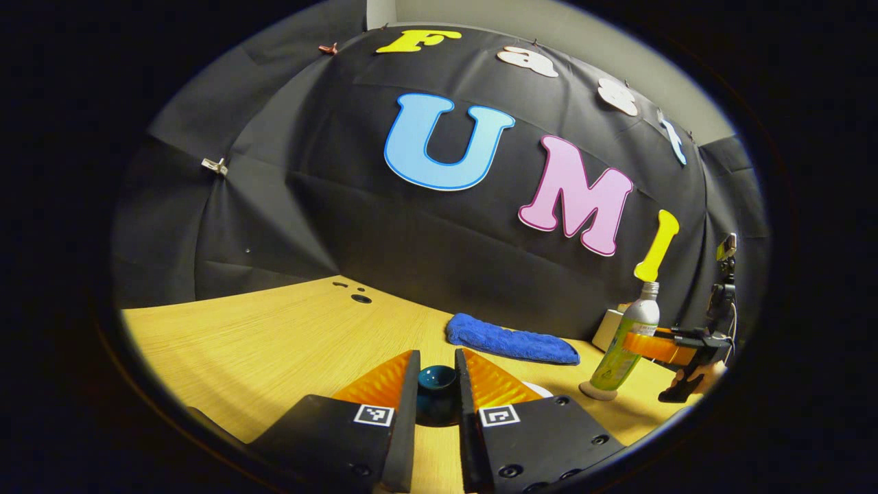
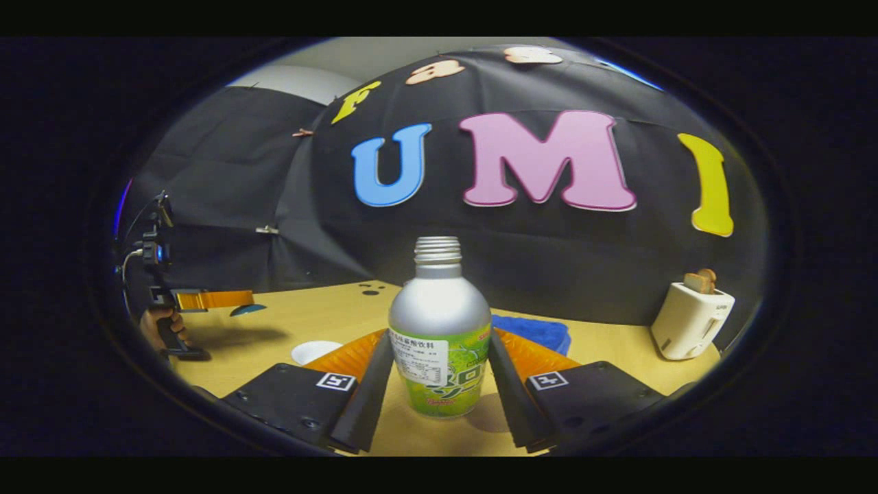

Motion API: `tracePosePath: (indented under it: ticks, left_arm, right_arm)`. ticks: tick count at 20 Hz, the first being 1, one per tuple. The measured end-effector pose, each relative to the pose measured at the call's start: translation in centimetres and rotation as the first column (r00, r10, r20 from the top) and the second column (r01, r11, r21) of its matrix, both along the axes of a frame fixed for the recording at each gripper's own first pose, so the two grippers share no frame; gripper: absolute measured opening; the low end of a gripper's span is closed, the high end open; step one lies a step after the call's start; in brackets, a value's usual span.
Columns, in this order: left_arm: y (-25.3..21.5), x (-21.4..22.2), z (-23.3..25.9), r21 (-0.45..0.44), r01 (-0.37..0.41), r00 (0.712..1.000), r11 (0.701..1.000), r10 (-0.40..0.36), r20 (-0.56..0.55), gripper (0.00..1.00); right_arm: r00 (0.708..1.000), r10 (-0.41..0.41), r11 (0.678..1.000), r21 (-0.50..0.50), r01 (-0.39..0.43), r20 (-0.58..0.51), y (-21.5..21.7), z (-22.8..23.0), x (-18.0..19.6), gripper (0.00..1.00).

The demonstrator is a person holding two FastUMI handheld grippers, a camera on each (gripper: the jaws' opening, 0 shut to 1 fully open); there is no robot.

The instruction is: Open the teacup lid with one hand, grasp the water bottle and pour water into the teacup with the other hand; after pouring, place the water bottle on the coaster and then close the teacup lid.

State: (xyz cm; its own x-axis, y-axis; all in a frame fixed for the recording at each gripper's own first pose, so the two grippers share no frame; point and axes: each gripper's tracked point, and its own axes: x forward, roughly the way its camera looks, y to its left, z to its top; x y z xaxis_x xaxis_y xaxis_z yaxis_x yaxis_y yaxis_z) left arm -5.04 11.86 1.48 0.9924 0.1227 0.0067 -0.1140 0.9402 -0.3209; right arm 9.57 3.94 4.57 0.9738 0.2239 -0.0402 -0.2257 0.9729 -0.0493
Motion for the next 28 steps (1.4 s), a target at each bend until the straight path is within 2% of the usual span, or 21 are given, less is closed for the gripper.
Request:
tracePosePath:
  ticks: [3, 5, 10, 15, 19, 20, 21, 28]
  left_arm:
    - [-1.5, 0.3, 0.1, 0.02, 0.022, 1.0, 1.0, -0.022, -0.005, 0.31]
    - [-2.6, 0.5, 0.3, 0.033, 0.042, 0.999, 0.999, -0.041, -0.004, 0.31]
    - [-4.6, 0.9, 0.2, 0.017, 0.091, 0.996, 0.996, -0.091, -0.006, 0.31]
    - [-4.0, 0.8, 0.2, 0.032, 0.074, 0.997, 0.997, -0.074, -0.004, 0.31]
    - [-3.7, 0.7, 0.0, 0.03, 0.069, 0.998, 0.997, -0.069, -0.007, 0.31]
    - [-3.7, 0.8, 0.1, 0.031, 0.068, 0.998, 0.997, -0.068, -0.006, 0.31]
    - [-3.7, 0.8, 0.1, 0.033, 0.069, 0.998, 0.997, -0.069, -0.005, 0.31]
    - [-3.8, 0.8, 0.2, 0.028, 0.072, 0.997, 0.997, -0.072, -0.003, 0.31]
  right_arm:
    - [0.999, -0.045, 0.998, 0.044, 0.044, 0.025, -3.6, -0.1, 0.7, 0.76]
    - [0.998, -0.07, 0.995, 0.074, 0.07, -0.003, -5.3, -1.4, 1.1, 0.76]
    - [0.994, -0.086, 0.987, 0.128, 0.093, -0.061, -6.9, -4.0, 1.7, 0.76]
    - [0.995, -0.077, 0.99, 0.118, 0.083, -0.056, -6.5, -4.2, 2.1, 0.77]
    - [0.996, -0.078, 0.994, 0.067, 0.081, -0.044, -6.3, -4.2, 2.2, 0.76]
    - [0.996, -0.081, 0.995, 0.062, 0.083, -0.043, -6.3, -4.3, 2.2, 0.72]
    - [0.996, -0.081, 0.995, 0.061, 0.084, -0.045, -6.3, -4.4, 2.2, 0.77]
    - [0.994, -0.081, 0.993, 0.075, 0.086, -0.075, -6.7, -5.0, 1.8, 0.82]
